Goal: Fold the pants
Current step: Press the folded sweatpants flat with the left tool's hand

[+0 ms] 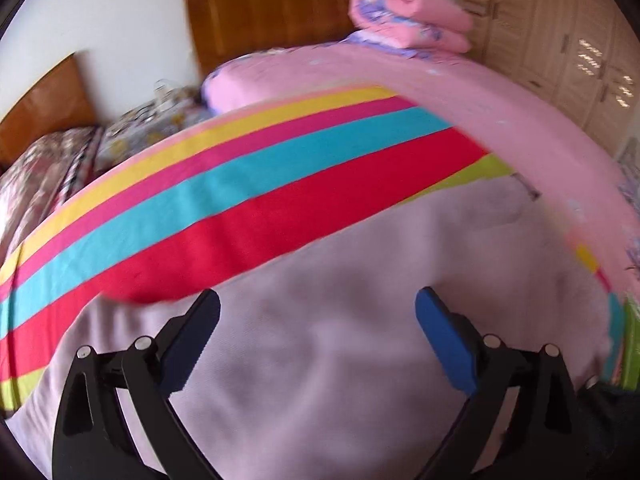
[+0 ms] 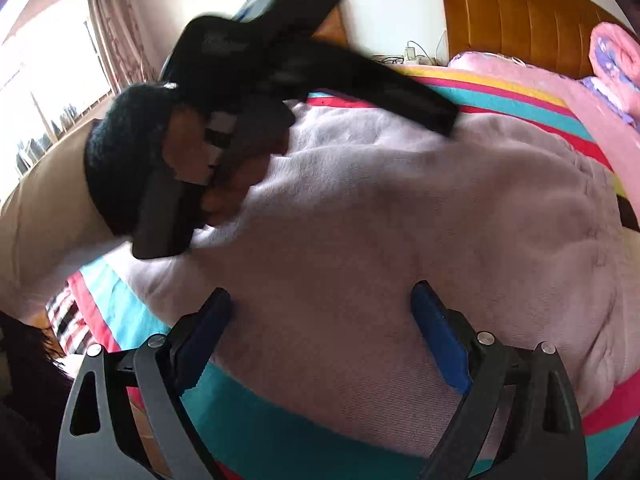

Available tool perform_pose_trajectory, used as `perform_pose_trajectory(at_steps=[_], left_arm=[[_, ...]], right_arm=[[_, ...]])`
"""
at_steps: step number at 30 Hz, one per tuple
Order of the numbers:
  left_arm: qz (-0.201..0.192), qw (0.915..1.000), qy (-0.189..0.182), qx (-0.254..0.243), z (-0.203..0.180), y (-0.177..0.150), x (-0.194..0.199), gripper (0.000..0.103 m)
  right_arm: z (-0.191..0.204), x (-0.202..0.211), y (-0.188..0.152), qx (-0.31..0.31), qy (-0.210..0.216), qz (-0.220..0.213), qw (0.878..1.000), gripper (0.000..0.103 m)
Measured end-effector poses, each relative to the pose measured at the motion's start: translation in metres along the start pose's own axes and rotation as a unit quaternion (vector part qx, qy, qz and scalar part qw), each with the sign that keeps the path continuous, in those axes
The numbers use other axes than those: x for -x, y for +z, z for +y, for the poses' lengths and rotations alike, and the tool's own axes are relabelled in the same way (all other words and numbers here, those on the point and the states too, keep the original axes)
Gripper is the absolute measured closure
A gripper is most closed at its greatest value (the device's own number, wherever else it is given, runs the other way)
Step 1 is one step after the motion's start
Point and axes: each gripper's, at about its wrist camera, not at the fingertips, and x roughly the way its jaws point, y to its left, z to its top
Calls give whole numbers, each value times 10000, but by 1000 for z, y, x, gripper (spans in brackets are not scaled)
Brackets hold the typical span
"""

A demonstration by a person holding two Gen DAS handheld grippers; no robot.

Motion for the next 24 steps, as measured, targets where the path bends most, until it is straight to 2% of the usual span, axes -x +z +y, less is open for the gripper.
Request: perform_pose_trajectory(at_steps=[2, 4, 7, 8, 12, 15, 18, 20, 24], left_arm=[[62, 9997, -64, -217, -18, 5, -16, 4], [330, 9990, 17, -316, -24, 5, -38, 2], [347, 9994, 11, -53, -12, 14, -45, 1], [418, 9990, -113, 62, -8, 15, -49, 1], [359, 9993, 39, -61, -14, 16, -50, 1], [352, 9993, -86, 38, -9, 16, -51, 1], [296, 9991, -246, 189, 1, 14, -42, 1], [184, 9992, -203, 277, 5, 11, -27, 1], [-190, 9993, -99, 307, 25, -3, 29, 1]], right_arm=[[4, -3, 1, 101, -181, 34, 9998, 14], [6, -2, -3, 157, -255, 29, 9995, 14], [3, -3, -1, 118, -241, 58, 9996, 14], [3, -2, -1, 122, -252, 68, 9996, 14], [6, -3, 0, 137, -418, 100, 9990, 14], [14, -2, -2, 46, -502, 60, 9987, 14], [14, -3, -6, -38, -536, -13, 9986, 14], [14, -4, -5, -115, -567, -18, 9983, 14], [19, -3, 5, -327, -966, 358, 9941, 15]])
